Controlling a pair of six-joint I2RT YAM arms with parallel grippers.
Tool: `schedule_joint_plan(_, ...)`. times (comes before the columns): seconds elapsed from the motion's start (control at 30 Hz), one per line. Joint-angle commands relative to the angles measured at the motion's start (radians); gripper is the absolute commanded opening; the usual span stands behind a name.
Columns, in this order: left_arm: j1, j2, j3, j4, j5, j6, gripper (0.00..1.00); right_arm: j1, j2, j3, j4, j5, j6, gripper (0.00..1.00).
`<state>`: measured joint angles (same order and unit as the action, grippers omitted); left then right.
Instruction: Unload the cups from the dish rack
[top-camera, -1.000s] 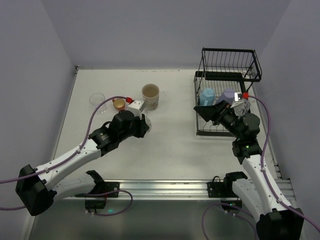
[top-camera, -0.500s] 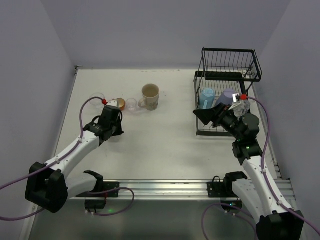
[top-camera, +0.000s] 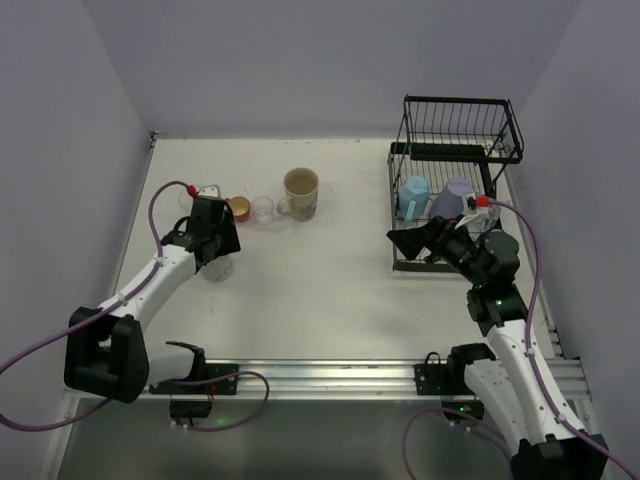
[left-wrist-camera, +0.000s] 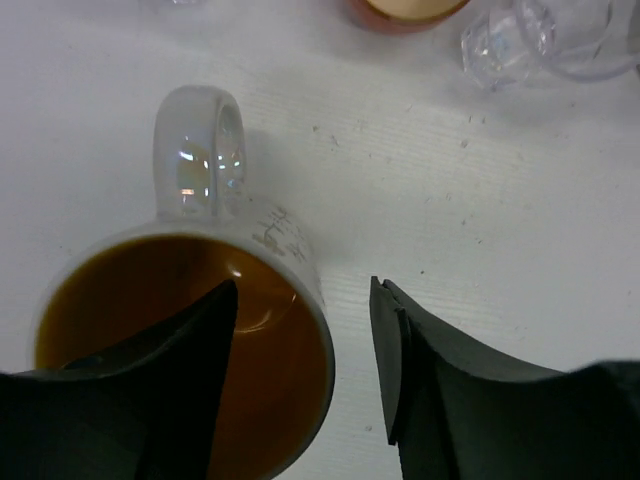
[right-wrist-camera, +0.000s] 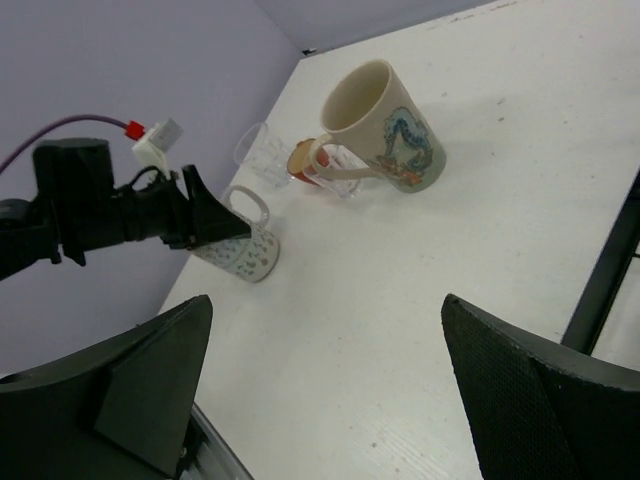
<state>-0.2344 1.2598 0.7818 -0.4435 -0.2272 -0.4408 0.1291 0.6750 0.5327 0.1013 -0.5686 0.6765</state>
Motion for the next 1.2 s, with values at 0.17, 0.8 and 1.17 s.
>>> schedule_joint_plan(0.17,0.017,-0.056,0.097,0.04,0.011,0.037,0.85,0.003,-0.015,0.053,-0.167,0.199,-0.163,0.99)
schedule_joint_plan(0.8,-0.233,-0.43,0.056,0.322,0.704,0.142,1.0,-0.127,0.032,0.184,-0.393,0.901,-0.281,0.99)
schedule_joint_plan(1.17,-0.44,-0.562,-0.026,0.215,0.421,0.249,1.0,-0.221,0.238,0.211,-0.419,1.09,-0.298,0.99)
